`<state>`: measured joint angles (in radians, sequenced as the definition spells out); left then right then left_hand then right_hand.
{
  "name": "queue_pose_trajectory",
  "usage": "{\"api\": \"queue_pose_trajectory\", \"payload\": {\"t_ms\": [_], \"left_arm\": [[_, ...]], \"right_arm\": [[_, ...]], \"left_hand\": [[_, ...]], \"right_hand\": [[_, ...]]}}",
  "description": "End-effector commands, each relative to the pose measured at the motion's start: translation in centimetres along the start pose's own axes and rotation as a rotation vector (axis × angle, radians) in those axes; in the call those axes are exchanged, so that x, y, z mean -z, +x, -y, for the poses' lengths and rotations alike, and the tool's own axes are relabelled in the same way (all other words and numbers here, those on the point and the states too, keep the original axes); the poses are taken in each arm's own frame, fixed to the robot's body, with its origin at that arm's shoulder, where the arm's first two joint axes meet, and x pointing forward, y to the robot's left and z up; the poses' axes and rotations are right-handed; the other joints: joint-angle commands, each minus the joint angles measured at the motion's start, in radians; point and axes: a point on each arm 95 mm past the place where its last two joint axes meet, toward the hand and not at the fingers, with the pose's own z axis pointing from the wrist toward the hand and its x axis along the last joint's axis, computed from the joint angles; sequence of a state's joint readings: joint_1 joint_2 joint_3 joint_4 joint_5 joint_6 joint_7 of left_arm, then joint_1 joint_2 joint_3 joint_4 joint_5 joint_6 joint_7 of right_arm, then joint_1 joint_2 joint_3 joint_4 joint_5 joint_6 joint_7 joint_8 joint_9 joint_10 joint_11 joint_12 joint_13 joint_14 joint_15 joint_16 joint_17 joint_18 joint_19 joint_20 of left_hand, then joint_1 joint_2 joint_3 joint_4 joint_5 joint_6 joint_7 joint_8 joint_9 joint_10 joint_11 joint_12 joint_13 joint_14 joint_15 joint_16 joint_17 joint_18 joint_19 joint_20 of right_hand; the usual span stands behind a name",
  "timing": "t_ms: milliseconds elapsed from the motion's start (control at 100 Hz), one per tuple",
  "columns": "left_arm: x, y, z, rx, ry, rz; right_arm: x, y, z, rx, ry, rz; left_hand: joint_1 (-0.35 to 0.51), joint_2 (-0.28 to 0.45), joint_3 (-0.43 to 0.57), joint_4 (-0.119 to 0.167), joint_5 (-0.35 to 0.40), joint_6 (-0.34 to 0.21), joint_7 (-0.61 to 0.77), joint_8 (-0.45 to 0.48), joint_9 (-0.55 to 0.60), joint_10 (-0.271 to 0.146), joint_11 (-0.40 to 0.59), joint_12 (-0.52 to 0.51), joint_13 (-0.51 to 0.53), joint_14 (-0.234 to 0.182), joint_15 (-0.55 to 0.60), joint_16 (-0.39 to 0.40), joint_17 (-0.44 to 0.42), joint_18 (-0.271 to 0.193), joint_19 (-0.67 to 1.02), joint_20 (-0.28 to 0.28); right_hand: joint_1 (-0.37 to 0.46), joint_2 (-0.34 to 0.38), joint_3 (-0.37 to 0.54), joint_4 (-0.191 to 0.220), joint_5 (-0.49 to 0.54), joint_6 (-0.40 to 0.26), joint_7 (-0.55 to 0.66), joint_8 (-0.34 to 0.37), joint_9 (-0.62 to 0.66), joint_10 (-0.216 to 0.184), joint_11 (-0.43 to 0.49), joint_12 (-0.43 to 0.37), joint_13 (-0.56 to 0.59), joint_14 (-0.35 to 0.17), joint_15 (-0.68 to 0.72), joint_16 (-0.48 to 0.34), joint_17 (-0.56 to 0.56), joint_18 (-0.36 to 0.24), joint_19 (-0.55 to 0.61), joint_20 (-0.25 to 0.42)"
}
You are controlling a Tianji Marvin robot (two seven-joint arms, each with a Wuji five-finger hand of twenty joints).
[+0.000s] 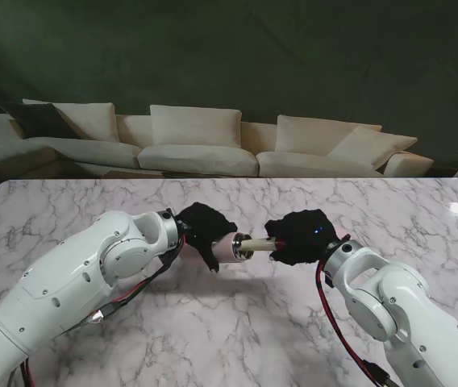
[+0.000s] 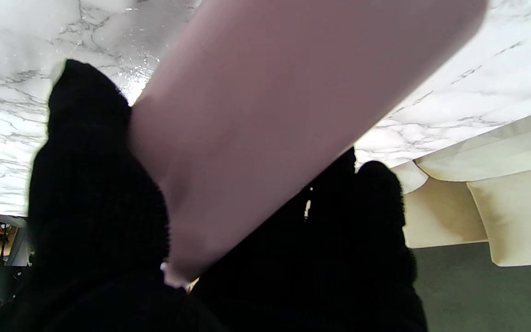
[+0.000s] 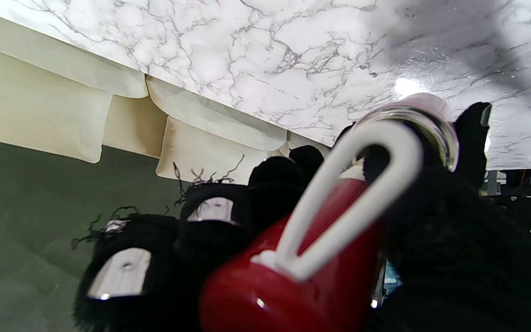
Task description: Clean the thermos with cup brush
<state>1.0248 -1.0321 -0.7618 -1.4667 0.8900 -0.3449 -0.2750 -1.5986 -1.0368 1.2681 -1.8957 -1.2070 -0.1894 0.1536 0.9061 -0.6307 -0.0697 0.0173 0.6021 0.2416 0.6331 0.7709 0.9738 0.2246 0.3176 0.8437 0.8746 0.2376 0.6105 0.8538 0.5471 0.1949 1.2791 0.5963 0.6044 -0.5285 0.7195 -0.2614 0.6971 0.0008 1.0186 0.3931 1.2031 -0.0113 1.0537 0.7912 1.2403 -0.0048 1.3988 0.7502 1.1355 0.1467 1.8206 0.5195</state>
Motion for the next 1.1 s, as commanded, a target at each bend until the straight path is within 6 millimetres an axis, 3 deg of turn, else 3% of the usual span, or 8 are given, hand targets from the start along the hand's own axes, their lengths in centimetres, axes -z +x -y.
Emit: {"api": "queue_pose_trajectory", "payload": {"t_ms": [0,720,1090], "left_arm": [[0.1,-0.2,-0.4,-0.002,-0.022,0.003],[0.6,-1.0,-0.4,-0.016,0.000,0.013],[0.5,-0.9,-0.3,-0.018,0.013,0.010]], "right_arm": [[0.6,-0.6,-0.5,0.001,-0.019,0.018],[5.7,-3.8,-1.4,-0.012,-0.127,0.117],[7.1,-4.5,-1.6,0.000,-0.144,0.145]], "left_hand": [[0.196,0.254,0.581,0.063,0.090,-0.217,0.181,0.052,0.079,-0.091,0.150,0.054,0.037,-0.004,0.100,0.027,0.012,-0.062,0.040,0.024],[0.196,0.252,0.578,0.061,0.094,-0.230,0.191,0.054,0.083,-0.097,0.152,0.054,0.049,-0.011,0.104,0.028,0.027,-0.071,0.044,0.024],[0.196,0.254,0.576,0.060,0.092,-0.231,0.192,0.053,0.083,-0.098,0.152,0.055,0.049,-0.012,0.102,0.026,0.027,-0.072,0.044,0.022]], "right_hand": [[0.221,0.171,0.197,0.022,0.042,-0.121,0.114,0.028,0.061,-0.026,0.108,0.024,0.083,-0.214,0.258,0.079,0.050,-0.024,0.195,0.023],[0.210,0.157,0.226,0.018,0.059,-0.149,0.111,0.059,0.066,-0.026,0.103,0.024,0.082,-0.213,0.260,0.088,0.050,-0.028,0.199,0.033],[0.211,0.157,0.223,0.018,0.060,-0.150,0.105,0.059,0.065,-0.023,0.094,0.022,0.083,-0.202,0.248,0.086,0.050,-0.028,0.197,0.036]]}}
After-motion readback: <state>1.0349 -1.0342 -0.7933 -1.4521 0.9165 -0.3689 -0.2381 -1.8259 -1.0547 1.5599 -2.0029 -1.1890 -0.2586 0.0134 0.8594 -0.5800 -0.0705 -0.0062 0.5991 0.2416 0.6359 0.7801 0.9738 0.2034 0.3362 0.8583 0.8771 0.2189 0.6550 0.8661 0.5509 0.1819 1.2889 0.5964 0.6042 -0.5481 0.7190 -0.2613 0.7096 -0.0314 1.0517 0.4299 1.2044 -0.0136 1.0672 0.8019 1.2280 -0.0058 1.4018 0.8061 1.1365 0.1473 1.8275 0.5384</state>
